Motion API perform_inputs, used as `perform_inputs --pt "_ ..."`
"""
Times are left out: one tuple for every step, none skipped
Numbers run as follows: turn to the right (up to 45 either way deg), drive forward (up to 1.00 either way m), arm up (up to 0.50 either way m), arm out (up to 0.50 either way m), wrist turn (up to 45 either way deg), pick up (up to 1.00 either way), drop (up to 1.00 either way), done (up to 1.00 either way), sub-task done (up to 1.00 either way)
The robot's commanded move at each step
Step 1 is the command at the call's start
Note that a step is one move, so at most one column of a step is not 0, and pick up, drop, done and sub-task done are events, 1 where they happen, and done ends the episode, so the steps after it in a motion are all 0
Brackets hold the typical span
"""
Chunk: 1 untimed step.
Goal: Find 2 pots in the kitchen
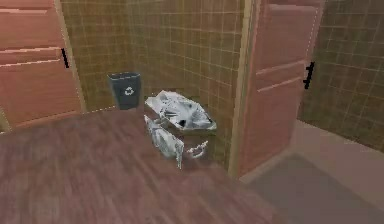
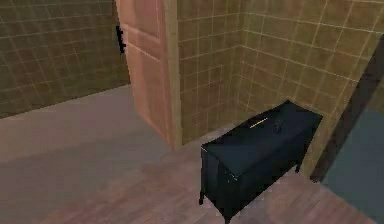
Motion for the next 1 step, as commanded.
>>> perform_inputs --pt "42.0 0.00 0.00 0.00 0.0 0.00 0.00 0.00 0.00"
